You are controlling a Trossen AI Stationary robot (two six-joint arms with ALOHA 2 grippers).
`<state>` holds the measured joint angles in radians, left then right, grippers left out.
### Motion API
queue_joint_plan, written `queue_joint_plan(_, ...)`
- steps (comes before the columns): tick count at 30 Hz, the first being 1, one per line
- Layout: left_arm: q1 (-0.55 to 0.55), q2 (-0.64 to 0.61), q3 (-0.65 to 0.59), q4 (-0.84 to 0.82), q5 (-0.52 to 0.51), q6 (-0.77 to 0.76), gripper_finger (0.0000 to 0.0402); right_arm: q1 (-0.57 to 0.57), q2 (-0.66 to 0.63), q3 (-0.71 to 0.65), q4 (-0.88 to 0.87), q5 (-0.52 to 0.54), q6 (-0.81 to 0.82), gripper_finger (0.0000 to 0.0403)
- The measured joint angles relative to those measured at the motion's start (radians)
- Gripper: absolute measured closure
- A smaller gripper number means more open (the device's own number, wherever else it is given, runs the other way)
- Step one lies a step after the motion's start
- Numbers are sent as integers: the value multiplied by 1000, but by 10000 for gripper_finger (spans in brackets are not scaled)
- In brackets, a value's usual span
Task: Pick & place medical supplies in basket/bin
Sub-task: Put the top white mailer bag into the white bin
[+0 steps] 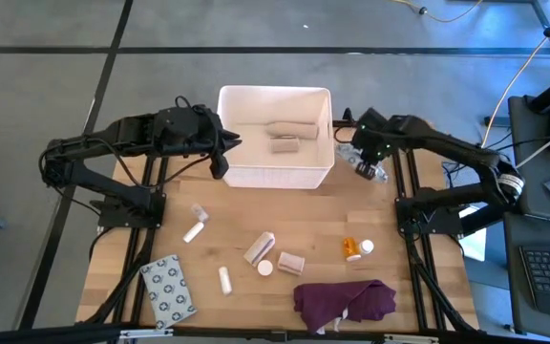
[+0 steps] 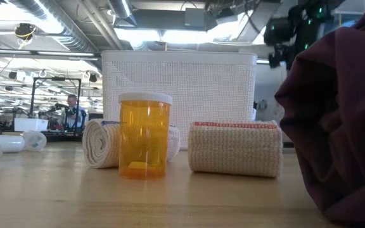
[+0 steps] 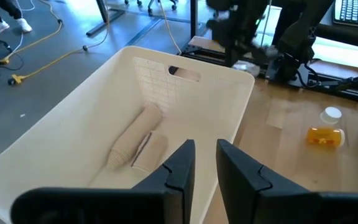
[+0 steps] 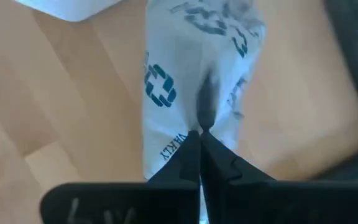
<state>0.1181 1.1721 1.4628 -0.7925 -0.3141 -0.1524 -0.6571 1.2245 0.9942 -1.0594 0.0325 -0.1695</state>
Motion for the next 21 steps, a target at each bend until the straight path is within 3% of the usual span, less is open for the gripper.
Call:
queue_joint_plan(7, 0, 0, 0, -1, 0, 1, 343, 0, -51, 228, -164, 158, 115, 403)
queue_joint_plan(13, 0, 0, 0, -2, 0, 1, 348, 0, -75, 480, -215, 208, 143, 403)
queue_joint_plan(18, 0, 0, 0, -2, 0, 2, 344, 0, -62, 698, -130, 203, 139, 403)
queue_joint_plan(21, 0, 0, 0, -2, -5, 2, 343, 0, -34, 808, -64, 132, 139, 403)
